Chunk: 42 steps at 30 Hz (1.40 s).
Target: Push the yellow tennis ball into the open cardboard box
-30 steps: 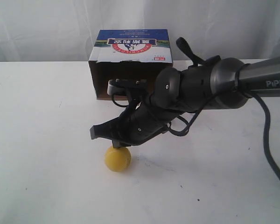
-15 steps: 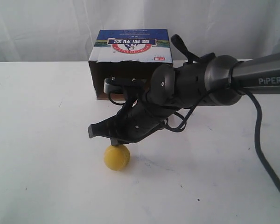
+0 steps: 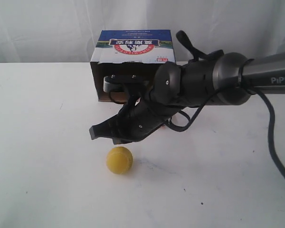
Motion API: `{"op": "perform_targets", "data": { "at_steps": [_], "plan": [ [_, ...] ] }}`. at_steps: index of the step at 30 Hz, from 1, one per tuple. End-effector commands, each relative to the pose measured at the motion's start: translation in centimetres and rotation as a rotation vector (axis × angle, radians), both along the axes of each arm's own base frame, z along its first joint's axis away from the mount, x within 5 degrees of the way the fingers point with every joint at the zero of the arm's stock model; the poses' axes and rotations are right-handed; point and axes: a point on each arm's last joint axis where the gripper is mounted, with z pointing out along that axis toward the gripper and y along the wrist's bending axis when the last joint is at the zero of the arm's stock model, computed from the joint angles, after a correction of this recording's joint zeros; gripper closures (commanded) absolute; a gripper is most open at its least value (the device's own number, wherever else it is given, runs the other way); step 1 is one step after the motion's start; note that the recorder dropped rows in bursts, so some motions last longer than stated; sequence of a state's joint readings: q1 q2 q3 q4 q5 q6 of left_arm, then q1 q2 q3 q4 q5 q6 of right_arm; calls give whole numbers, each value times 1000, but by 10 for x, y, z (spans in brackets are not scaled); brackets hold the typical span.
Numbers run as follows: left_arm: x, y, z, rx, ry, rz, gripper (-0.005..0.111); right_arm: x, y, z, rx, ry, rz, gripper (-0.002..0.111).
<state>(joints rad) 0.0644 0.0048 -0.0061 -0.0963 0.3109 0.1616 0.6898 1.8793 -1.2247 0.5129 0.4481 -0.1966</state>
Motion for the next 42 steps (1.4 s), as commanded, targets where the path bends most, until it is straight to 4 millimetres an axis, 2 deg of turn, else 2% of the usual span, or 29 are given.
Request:
{"op": "perform_targets", "data": {
  "at_steps": [1, 6, 10, 22, 29, 33, 37, 42],
  "plan": [
    [0, -1, -1, -6, -3, -7, 107, -4, -3, 20, 14, -50, 26, 108],
    [0, -1, -1, -6, -3, -7, 107, -22, -8, 18, -50, 121, 104, 108],
    [0, -1, -1, -6, -3, -7, 107, -27, -11, 8, -79, 172, 116, 108],
    [0, -1, -1, -6, -3, -7, 107, -12, 1, -16, -15, 156, 35, 108],
    [0, -1, -1, -6, -3, -7, 107, -3, 16, -15, 23, 70, 21, 108],
    [0, -1, -1, -6, -3, -7, 107, 3, 22, -24, 19, 67, 17, 108],
    [0, -1, -1, -6, -3, -7, 107, 7, 25, -35, 6, 81, 16, 108],
    [2, 0, 3, -6, -54, 3, 107, 10, 26, -33, 15, 61, 8, 108]
  ]
}}
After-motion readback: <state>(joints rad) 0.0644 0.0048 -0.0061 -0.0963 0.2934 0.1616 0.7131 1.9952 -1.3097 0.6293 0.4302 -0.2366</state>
